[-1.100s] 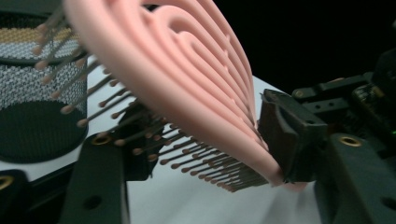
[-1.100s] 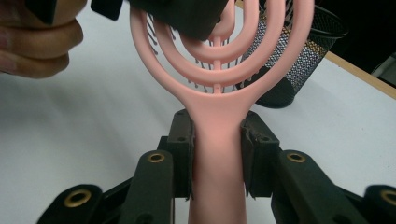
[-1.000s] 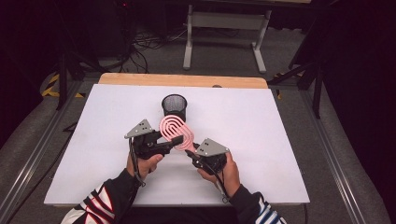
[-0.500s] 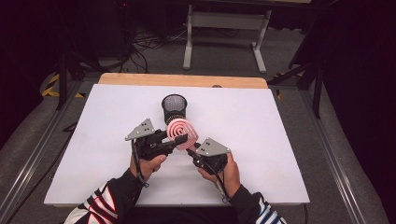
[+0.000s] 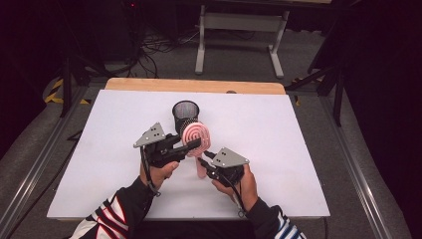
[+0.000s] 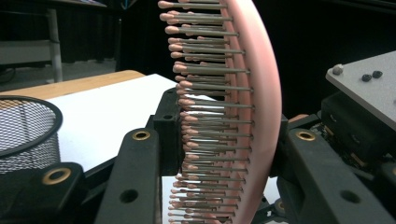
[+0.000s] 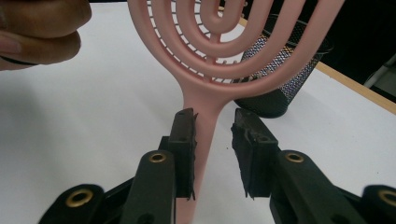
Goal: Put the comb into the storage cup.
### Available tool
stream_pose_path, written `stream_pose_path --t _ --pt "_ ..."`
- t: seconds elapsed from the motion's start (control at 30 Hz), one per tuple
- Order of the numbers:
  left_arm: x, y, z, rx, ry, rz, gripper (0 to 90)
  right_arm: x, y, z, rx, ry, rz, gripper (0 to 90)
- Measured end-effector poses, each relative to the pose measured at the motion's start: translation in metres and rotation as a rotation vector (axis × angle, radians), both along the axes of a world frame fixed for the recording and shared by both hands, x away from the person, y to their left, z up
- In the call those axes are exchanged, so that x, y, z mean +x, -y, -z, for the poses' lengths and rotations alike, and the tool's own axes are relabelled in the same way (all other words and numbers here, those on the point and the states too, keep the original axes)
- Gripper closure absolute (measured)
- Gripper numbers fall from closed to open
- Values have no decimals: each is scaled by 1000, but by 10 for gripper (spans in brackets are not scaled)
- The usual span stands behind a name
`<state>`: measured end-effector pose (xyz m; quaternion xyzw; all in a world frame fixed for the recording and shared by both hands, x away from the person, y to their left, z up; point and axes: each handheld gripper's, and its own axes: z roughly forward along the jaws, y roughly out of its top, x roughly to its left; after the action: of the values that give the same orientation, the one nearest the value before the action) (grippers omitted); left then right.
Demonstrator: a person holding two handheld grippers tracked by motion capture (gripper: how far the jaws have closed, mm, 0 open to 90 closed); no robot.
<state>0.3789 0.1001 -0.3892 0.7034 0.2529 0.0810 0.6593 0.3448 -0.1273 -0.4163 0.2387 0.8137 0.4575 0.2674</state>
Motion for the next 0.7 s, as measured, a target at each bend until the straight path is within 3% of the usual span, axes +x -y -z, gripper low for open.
stream_pose_path --t 0.2,0.5,0.6,0.7 --pt "0 -3 -1 1 4 -7 633 -1 1 -1 5 9 -1 678" --pt "-2 -14 -5 8 27 -28 636 -4 12 -7 43 52 8 546" --pt "-3 -18 -6 12 34 -37 636 -7 21 -12 45 124 11 479" --pt "-3 -20 -5 18 39 -41 636 -8 26 -14 44 163 17 447"
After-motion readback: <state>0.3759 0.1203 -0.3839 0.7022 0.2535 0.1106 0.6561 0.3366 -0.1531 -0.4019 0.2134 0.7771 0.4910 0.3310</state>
